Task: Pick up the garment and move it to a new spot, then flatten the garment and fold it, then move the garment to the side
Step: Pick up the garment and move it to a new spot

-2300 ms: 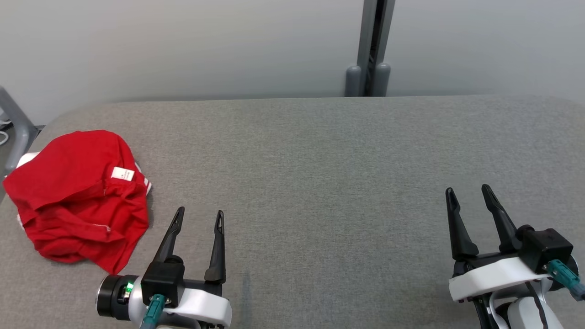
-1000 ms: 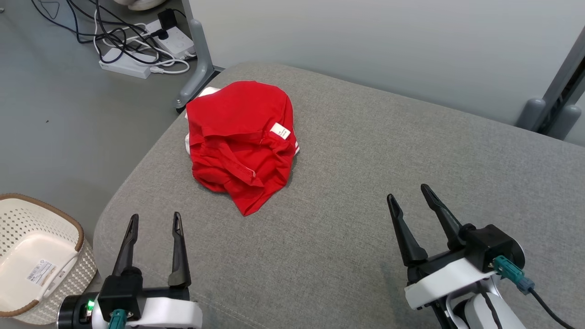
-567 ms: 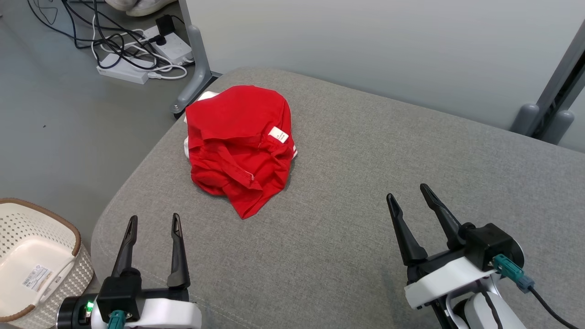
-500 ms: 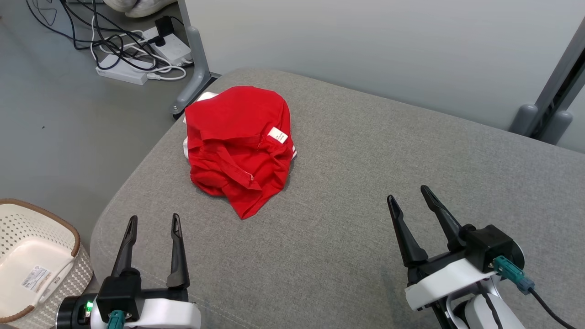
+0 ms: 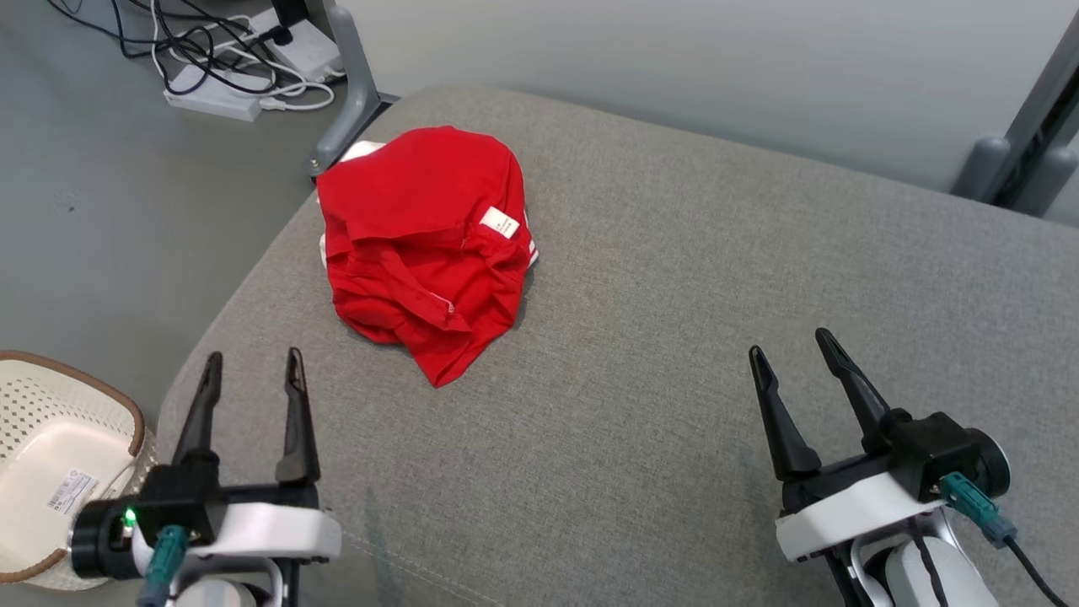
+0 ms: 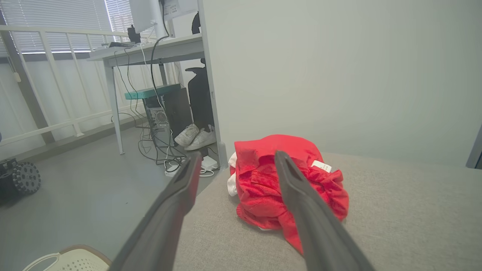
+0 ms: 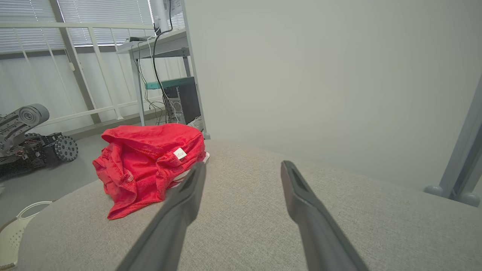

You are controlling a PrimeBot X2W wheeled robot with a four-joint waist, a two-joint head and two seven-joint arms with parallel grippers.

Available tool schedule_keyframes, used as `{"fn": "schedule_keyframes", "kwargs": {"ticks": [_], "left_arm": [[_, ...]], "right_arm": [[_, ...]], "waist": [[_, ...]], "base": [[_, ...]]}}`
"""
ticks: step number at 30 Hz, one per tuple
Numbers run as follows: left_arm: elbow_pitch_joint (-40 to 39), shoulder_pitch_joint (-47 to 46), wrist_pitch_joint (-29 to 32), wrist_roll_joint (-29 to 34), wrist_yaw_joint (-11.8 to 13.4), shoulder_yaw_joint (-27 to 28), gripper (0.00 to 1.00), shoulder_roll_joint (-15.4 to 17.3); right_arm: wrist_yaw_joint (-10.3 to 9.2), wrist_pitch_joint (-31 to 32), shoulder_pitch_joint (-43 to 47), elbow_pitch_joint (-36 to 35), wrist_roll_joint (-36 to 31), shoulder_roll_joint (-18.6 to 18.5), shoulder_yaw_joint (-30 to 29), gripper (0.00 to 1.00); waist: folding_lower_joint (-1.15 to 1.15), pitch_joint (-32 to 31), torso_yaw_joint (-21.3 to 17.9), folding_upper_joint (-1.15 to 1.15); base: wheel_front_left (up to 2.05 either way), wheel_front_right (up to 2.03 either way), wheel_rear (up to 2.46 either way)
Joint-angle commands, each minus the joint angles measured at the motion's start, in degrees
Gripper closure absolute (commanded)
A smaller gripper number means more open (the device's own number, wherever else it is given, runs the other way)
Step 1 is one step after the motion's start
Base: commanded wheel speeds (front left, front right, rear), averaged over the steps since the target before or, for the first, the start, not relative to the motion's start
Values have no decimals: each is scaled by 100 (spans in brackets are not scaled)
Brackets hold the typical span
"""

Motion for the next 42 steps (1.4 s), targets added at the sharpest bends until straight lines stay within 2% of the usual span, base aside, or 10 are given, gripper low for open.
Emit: {"fn": "schedule_keyframes", "kwargs": {"ticks": [1,7,14,18,23,30,31,32,37,42], "left_arm": [[13,-211,-21,29,-78,107,0,62],[418,-1086,-14,33,-450,332,0,243],[1926,-2645,188,-141,-1037,297,0,634],[2834,-3480,741,-219,-1130,330,0,875],[3809,-4221,1343,-16,-1112,164,0,1171],[4852,-4824,1801,-49,-1143,114,0,1301],[4977,-4883,1861,-81,-1175,111,53,1309],[5070,-4939,1874,-117,-1186,122,100,1317],[5268,-5117,1523,-166,-1140,122,100,1346],[5115,-5244,765,-260,-1097,191,100,1334]], "right_arm": [[-2,-9,-34,-73,-91,-34,-24,0],[-2,-9,-223,-200,-498,-38,-190,0],[-2,-9,-503,-354,-769,-44,-264,0],[-2,-9,-618,-417,-823,-57,-265,0],[-2,-9,-694,-480,-865,-67,-326,0],[-2,-8,-605,-514,-941,-72,-348,0],[-2,-8,-604,-515,-950,-76,-354,0],[-2,-7,-614,-516,-952,-76,-361,0],[-2,-8,-645,-506,-925,-65,-369,0],[-2,-8,-616,-438,-842,-45,-300,0]], "waist": [[0,284,-139,0],[0,1004,-442,0],[0,1622,-735,0],[0,1857,-868,0],[0,2094,-1000,0],[0,2263,-1138,0],[0,2269,-1149,0],[0,2272,-1160,0],[0,2194,-1157,0],[0,1951,-1111,0]], "base": [[0,0,0],[0,0,0],[0,0,0],[0,0,0],[0,0,0],[0,0,0],[0,0,0],[0,0,0],[0,0,0],[0,0,0]]}}
